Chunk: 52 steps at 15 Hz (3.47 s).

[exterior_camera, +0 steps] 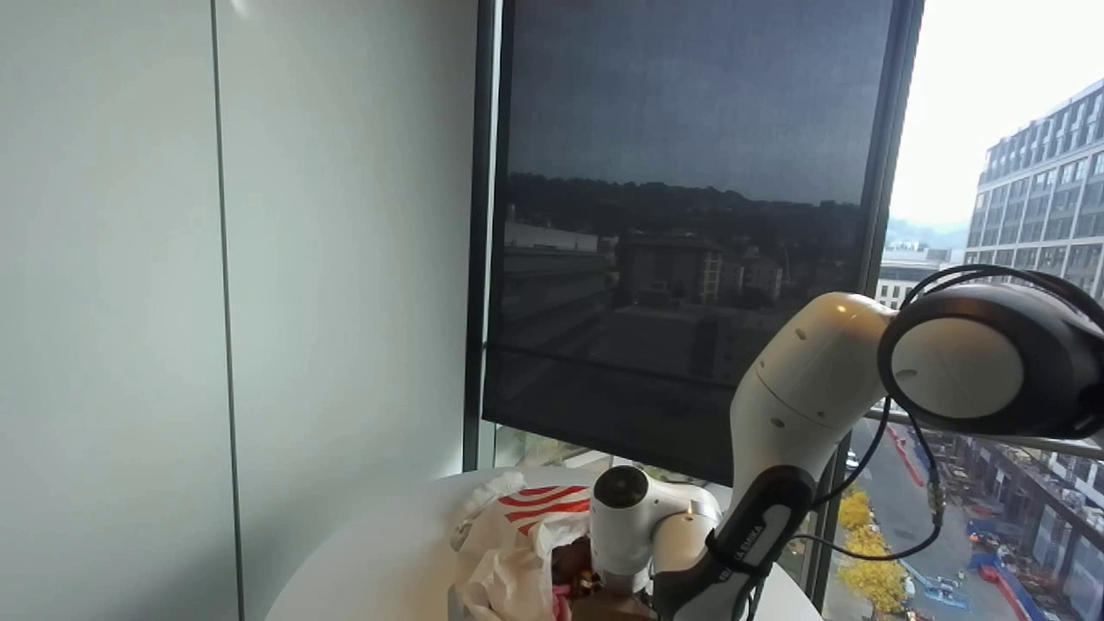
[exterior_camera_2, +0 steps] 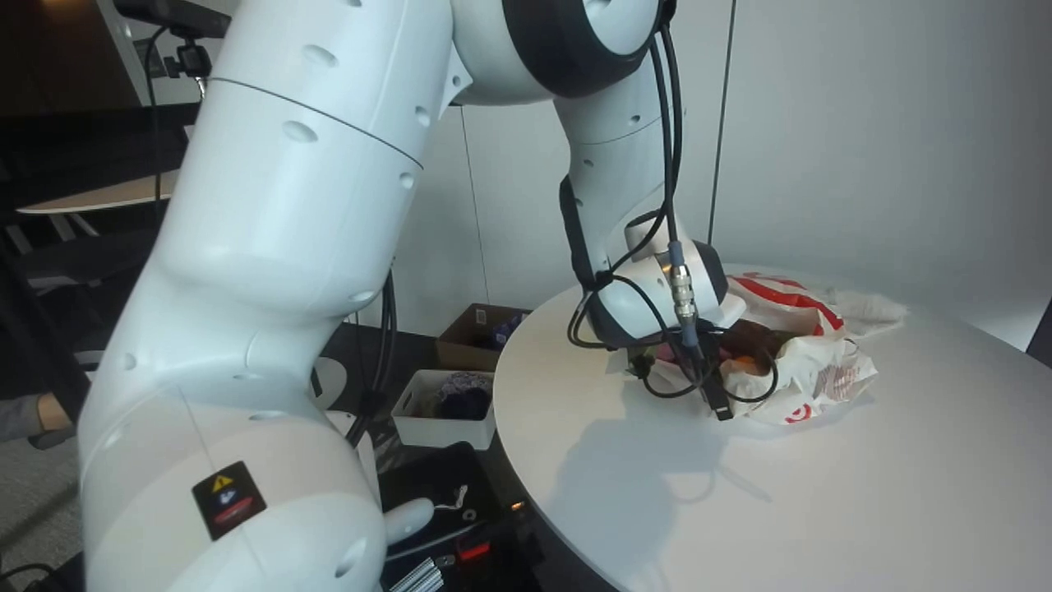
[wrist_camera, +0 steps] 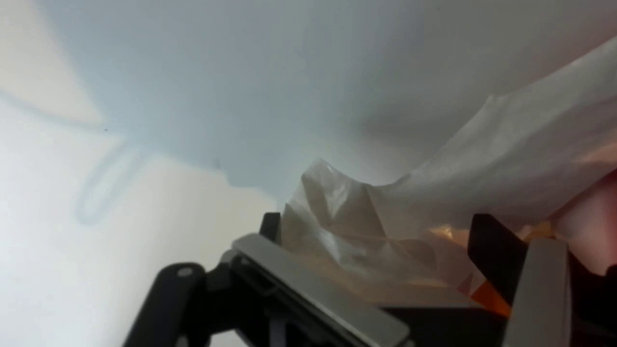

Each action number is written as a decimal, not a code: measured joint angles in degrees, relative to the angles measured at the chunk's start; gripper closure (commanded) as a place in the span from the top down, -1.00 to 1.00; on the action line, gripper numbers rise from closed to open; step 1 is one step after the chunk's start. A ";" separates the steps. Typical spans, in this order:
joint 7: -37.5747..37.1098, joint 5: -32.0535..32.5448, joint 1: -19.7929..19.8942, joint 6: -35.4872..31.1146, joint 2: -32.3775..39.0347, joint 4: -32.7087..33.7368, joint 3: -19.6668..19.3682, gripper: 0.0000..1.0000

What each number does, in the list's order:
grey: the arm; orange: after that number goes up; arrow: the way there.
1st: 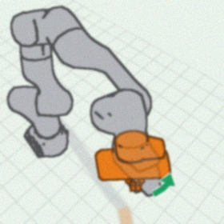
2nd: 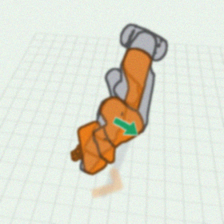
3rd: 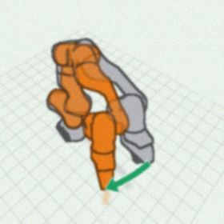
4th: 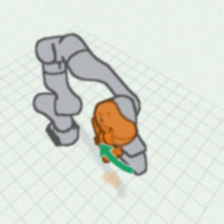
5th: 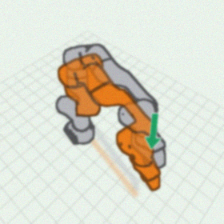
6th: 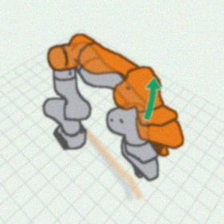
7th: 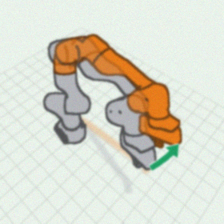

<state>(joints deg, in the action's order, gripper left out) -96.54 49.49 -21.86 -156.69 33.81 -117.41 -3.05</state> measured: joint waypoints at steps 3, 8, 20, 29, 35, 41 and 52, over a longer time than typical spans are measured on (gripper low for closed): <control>-0.42 1.38 -0.29 -0.09 0.68 0.31 -0.58 0.02; -0.51 3.00 -0.35 -0.19 0.84 0.34 -1.23 -0.56; 1.27 4.29 -0.33 7.52 -0.08 0.01 -1.52 -0.01; 6.85 5.32 0.07 12.34 -8.09 -5.30 3.57 1.00; 6.83 13.30 0.99 14.13 -9.26 -5.66 3.74 1.00; 0.92 19.19 2.85 12.37 -5.95 -1.87 4.29 1.00; -12.83 21.52 4.09 13.08 -0.45 3.26 4.16 0.48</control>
<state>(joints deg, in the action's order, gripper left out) -109.37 71.01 -17.77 -143.62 33.35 -114.15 1.11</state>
